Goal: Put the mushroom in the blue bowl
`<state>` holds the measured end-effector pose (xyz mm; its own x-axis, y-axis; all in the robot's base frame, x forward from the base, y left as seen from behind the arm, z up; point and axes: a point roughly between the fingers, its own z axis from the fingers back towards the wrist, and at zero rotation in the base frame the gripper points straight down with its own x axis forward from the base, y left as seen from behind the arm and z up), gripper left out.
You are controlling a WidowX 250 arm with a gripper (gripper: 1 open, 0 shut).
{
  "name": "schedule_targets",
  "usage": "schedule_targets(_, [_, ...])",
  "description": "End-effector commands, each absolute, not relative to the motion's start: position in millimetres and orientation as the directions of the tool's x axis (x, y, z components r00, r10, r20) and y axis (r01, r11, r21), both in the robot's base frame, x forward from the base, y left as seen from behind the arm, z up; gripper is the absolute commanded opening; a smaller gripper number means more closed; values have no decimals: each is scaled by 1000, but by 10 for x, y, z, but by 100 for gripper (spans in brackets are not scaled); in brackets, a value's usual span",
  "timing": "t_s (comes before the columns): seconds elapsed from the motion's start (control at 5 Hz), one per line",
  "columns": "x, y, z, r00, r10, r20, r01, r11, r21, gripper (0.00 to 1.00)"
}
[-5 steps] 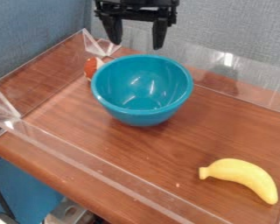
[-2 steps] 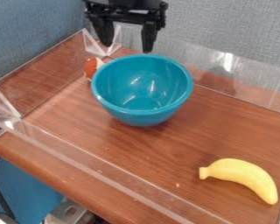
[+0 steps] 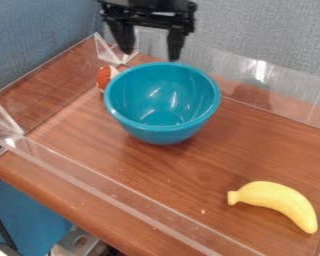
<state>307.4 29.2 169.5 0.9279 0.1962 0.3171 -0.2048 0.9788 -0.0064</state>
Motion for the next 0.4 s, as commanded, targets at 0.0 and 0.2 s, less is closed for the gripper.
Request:
schedule_targets(0.0, [3132, 187, 1868, 910, 172, 377, -180, 984, -14, 100])
schedule_targets(0.2, [3186, 332, 1794, 927, 119, 356, -127, 992, -1, 100])
